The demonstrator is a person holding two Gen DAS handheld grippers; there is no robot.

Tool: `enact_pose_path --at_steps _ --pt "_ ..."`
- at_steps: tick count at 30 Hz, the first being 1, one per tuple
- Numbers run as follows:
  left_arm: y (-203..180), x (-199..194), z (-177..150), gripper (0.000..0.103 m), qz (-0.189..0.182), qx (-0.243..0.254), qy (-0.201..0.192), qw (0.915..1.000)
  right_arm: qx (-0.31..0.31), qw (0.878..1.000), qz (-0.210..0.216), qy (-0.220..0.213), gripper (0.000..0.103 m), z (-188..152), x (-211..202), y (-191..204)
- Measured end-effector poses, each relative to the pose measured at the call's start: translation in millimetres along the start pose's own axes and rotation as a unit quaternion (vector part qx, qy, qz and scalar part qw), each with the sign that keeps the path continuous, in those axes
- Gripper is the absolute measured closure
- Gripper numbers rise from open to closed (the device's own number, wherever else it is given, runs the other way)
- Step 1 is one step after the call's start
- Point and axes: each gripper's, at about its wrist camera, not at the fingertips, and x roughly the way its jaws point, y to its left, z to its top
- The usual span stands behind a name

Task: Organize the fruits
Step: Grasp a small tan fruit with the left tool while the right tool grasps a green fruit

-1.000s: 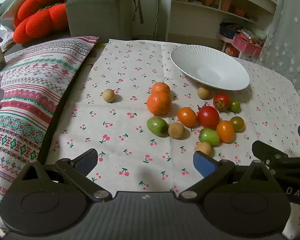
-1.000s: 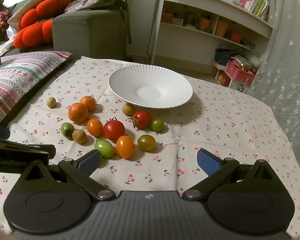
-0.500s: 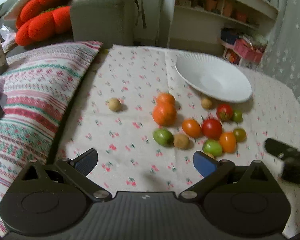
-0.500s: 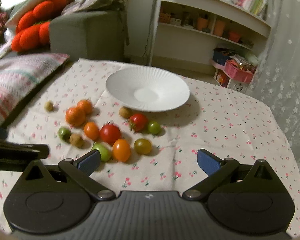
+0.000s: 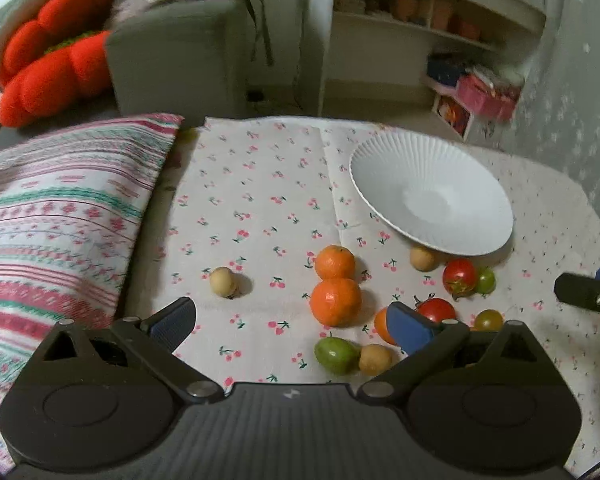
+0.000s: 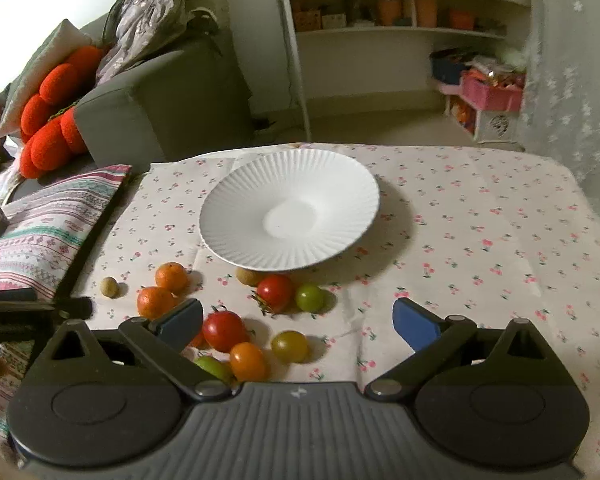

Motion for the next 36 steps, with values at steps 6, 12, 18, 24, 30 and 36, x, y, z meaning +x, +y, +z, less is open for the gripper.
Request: enact_pose_path --at_steps 6,12,18,24,30,36 --pt "17.0 16.0 9.5 0.011 -0.01 -0.014 0.009 0.9998 0.025 0.999 0.036 0.03 0.023 10.1 18.5 -7.0" --pt "58.2 37.2 18.7 0.012 0.0 -0.087 0.021 0.996 0.025 0.997 0.051 0.051 0.028 15.9 40.0 -5.1" --pt "73.5 62.6 13.0 0.022 0.005 -0.117 0.047 0.9921 0.0 0.998 0.031 0.053 0.028 19.4 51.7 -1.3" --pt "61.3 77.5 14.4 0.042 0.023 -0.084 0.043 0.9953 -0.022 0.998 0.018 0.05 0.029 21.4 57.4 2.7" --pt "60.4 89.6 13.0 0.073 0.019 -0.072 0.038 0.9965 -0.025 0.999 0.001 0.046 0.04 23.8 62.7 -0.4" --pt "60.3 91.6 12.5 0.095 0.017 -0.055 0.03 0.9979 -0.017 0.998 -0.001 0.052 0.052 24.6 70.0 -7.3"
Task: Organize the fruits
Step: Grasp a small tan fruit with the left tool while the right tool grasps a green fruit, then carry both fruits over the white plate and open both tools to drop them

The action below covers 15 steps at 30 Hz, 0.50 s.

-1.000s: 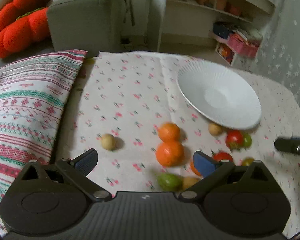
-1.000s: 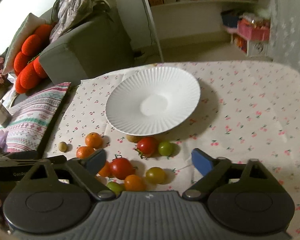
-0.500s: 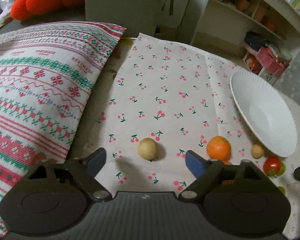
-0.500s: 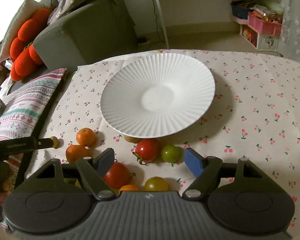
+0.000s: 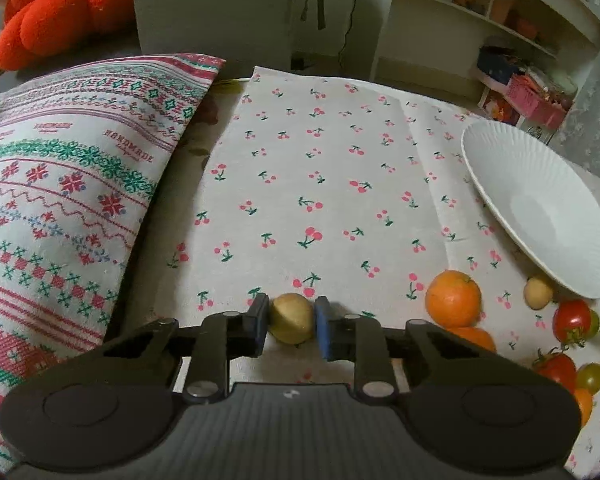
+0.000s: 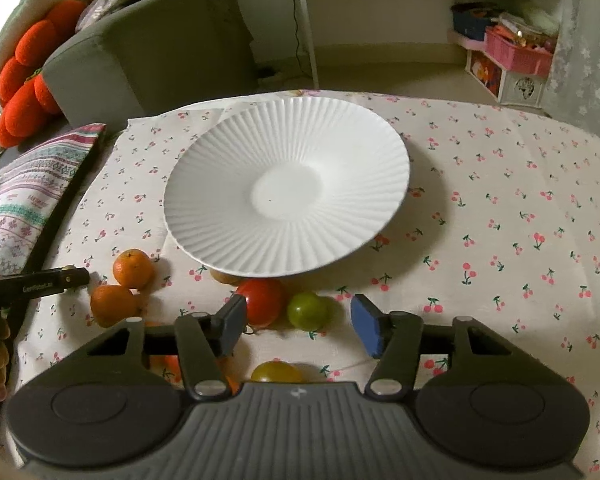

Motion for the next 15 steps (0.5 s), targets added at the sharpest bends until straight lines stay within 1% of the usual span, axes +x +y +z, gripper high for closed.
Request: enact_pose_path --at_steps 4,6,13,15 --pt "-3.2 -0.5 -0.9 0.095 0.002 0.008 -0.003 1.0 -0.015 1.0 -0.009 0.009 0.059 -0.9 8.1 -0.4" --pt "-3.3 -1.8 -0.8 0.095 -0.002 0.004 -0.002 1.0 -0.02 1.0 -0.017 0.014 0.063 -1.3 13.1 -2.1" --pt "-8.4 -9.2 3.9 0.095 -0.018 0.0 -0.013 0.9997 -0.041 0.999 -0.012 0.025 0.072 -2.2 28.5 -0.8" --pt "-10.5 -13.3 6.5 0.095 -0.024 -0.001 -0.019 0.9995 -0.052 0.998 -0.011 0.033 0.079 -3.3 33.6 2.6"
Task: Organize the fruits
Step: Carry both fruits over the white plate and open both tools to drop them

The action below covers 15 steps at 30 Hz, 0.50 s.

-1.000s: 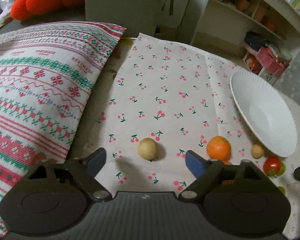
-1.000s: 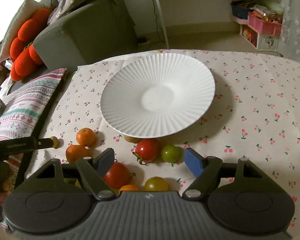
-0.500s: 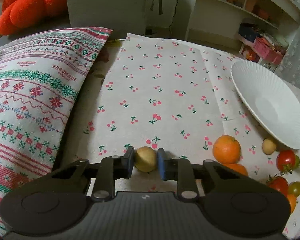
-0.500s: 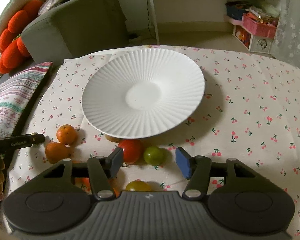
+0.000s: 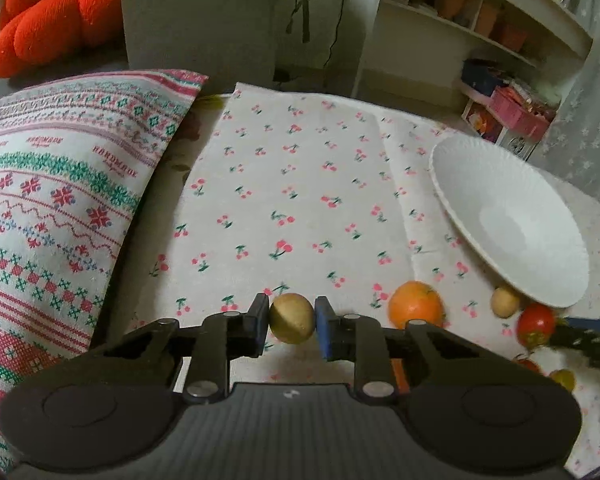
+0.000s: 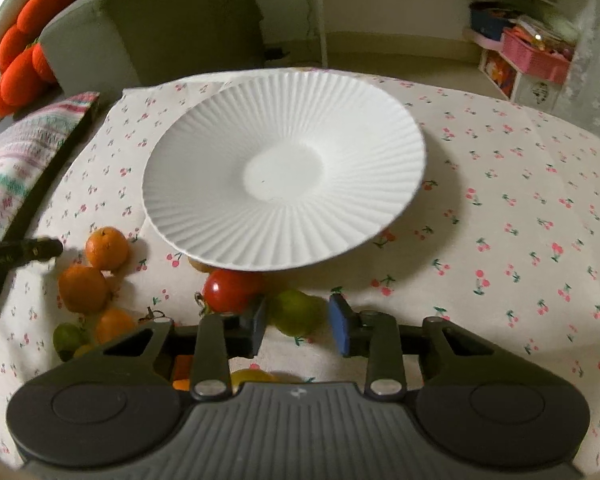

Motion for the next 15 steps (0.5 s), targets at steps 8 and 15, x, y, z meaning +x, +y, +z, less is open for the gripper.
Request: enact_pose_path --at_steps 8,15 --pt "-15.5 -14.3 11.1 0.095 -0.035 -0.01 -0.023 0.9991 0.003 1.0 0.016 -0.016 0.08 1.3 -29.3 -1.2" --pt "-49.5 -17.0 12.7 0.095 -0.054 0.03 -0.044 0.9971 0.007 0.999 0.026 -0.028 0.08 1.1 -39.1 -3.5"
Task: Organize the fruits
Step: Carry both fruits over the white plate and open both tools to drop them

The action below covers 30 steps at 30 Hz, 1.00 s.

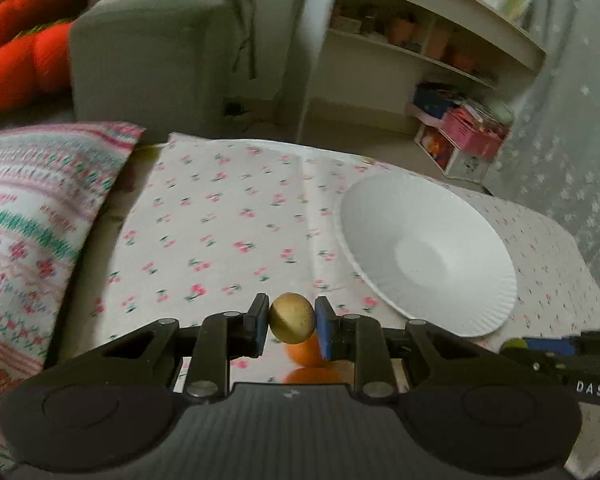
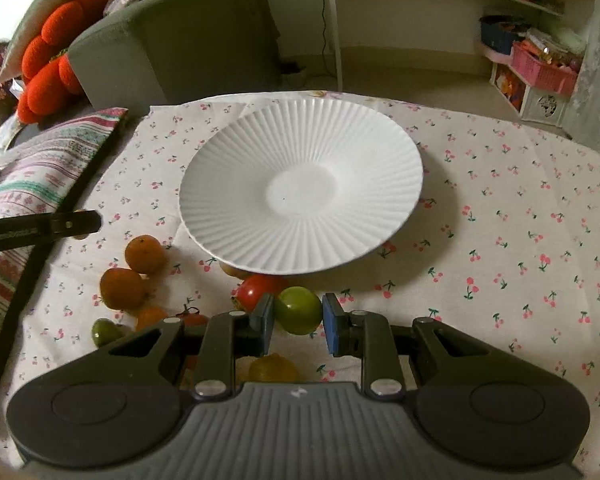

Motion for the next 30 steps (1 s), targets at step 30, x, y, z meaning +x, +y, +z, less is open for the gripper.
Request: enact_pose_path --at_steps 30 --pt "-80.8 53.9 -2.2 0.095 -0.056 0.12 -0.025 0.9909 0.075 0.995 0.034 -0.057 0.08 17.2 22.1 -20.0"
